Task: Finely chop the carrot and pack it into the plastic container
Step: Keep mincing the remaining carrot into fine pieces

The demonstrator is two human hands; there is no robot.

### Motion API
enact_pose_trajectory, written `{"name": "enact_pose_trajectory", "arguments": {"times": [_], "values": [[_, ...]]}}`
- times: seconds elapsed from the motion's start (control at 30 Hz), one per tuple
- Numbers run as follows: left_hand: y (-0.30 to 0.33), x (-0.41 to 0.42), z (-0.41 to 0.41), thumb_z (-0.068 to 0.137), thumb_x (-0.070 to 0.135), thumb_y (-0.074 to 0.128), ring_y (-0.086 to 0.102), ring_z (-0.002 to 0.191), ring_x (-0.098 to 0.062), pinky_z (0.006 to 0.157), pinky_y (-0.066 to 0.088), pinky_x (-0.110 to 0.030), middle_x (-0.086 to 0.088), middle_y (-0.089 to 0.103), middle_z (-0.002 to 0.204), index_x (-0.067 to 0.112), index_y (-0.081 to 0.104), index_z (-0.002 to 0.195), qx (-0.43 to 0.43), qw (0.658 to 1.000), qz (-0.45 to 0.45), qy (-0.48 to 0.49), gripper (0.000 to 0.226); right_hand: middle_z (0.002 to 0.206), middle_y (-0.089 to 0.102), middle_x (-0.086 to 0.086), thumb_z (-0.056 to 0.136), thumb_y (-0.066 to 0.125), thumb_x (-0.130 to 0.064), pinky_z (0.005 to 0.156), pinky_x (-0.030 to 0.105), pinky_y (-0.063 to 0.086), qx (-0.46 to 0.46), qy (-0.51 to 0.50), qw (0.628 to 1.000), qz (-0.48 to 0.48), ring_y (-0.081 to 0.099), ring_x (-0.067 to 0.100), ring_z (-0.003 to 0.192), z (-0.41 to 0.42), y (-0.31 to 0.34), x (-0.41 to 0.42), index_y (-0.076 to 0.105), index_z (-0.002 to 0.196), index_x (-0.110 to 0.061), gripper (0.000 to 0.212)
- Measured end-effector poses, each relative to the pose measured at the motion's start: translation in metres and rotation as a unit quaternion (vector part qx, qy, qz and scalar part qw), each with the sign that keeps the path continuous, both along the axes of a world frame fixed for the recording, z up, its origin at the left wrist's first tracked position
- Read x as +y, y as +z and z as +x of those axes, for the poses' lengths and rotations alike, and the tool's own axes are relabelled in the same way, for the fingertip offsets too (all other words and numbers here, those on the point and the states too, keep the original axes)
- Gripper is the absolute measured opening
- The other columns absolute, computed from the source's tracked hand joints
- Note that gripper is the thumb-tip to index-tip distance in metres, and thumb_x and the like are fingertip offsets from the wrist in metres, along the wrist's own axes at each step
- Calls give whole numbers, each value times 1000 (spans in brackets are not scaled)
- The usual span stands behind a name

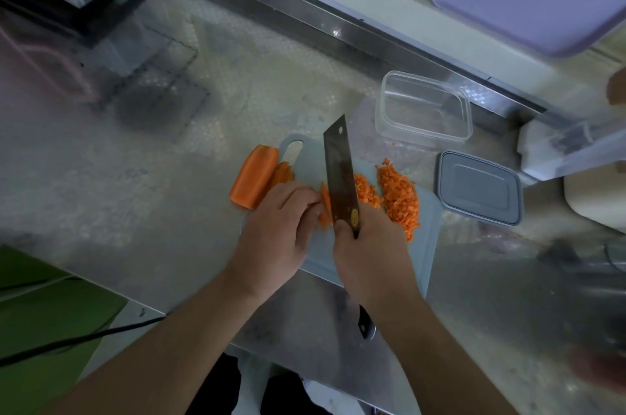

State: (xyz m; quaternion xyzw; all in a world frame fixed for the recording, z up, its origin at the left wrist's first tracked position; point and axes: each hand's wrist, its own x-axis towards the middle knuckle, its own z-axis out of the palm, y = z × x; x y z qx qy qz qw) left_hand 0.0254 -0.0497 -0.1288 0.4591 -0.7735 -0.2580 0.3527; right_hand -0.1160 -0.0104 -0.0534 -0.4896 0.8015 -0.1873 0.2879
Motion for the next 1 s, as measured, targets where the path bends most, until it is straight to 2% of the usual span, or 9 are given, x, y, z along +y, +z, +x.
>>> {"name": "enact_pose_trajectory", "arguments": {"times": [0.1, 0.17, 0.23, 0.3, 0.4, 0.5, 0.67, 0.9, 1.0], "values": [[13, 0, 1, 106, 20, 57, 61, 105, -15, 95, 52, -30, 1, 65, 108, 9, 71, 107, -9, 1000, -15, -8, 17, 60, 52, -8, 99, 53, -25, 47, 20, 35, 5, 4, 1000, 5, 50, 8, 51, 0, 2, 4, 45, 69, -30, 32], [20, -1, 5, 102, 12, 64, 59, 106, -15, 99, 46, -24, 1, 65, 107, 9, 71, 105, -18, 1000, -22, -10, 8, 61, 52, -7, 99, 53, -26, 48, 22, 36, 6, 5, 1000, 9, 50, 9, 52, 0, 2, 6, 46, 70, -28, 30], [21, -3, 10, 96, 7, 71, 59, 107, -18, 102, 45, -28, 2, 64, 106, 12, 70, 100, -45, 998, -33, -3, 7, 61, 52, -6, 98, 53, -25, 47, 22, 33, 10, 9, 1000, 13, 48, 10, 52, 1, 1, 8, 47, 71, -24, 28], [16, -2, 15, 94, 12, 75, 59, 109, -21, 106, 43, -34, 3, 65, 106, 15, 70, 97, -85, 995, -51, 6, 7, 61, 51, -3, 97, 52, -26, 46, 30, 37, 13, 12, 1000, 17, 47, 13, 52, 3, 1, 10, 48, 72, -19, 26], [9, 4, 16, 95, 19, 76, 59, 112, -23, 108, 37, -35, 5, 68, 107, 18, 73, 98, -125, 990, -69, 15, 4, 62, 50, -1, 96, 51, -26, 51, 40, 43, 13, 14, 1000, 24, 50, 20, 55, 6, 2, 12, 47, 72, -17, 26], [7, 7, 12, 96, 20, 75, 61, 111, -23, 107, 33, -34, 6, 70, 105, 18, 75, 98, -132, 988, -80, 24, 2, 65, 52, 0, 97, 52, -26, 49, 34, 40, 18, 16, 999, 35, 51, 18, 57, 7, 3, 13, 48, 73, -16, 26], [7, 5, 10, 97, 20, 73, 61, 111, -22, 107, 32, -31, 6, 69, 104, 19, 73, 98, -126, 989, -70, 21, 1, 67, 52, -4, 98, 52, -27, 49, 25, 32, 31, 40, 998, 40, 49, 14, 59, 6, 4, 14, 45, 71, -23, 28], [3, 3, 11, 96, 15, 72, 63, 109, -21, 104, 39, -35, 8, 70, 105, 19, 74, 96, -115, 990, -79, 5, 4, 75, 55, -2, 98, 48, -28, 54, 28, 35, 49, 53, 995, 62, 54, 15, 69, 8, 2, 13, 51, 81, -22, 18], [2, 4, 13, 97, 17, 70, 63, 110, -22, 105, 39, -36, 7, 70, 107, 19, 74, 97, -118, 990, -82, 0, 4, 72, 53, -3, 98, 48, -27, 53, 25, 33, 49, 50, 996, 55, 51, 13, 65, 9, 6, 14, 49, 78, -23, 20]]}}
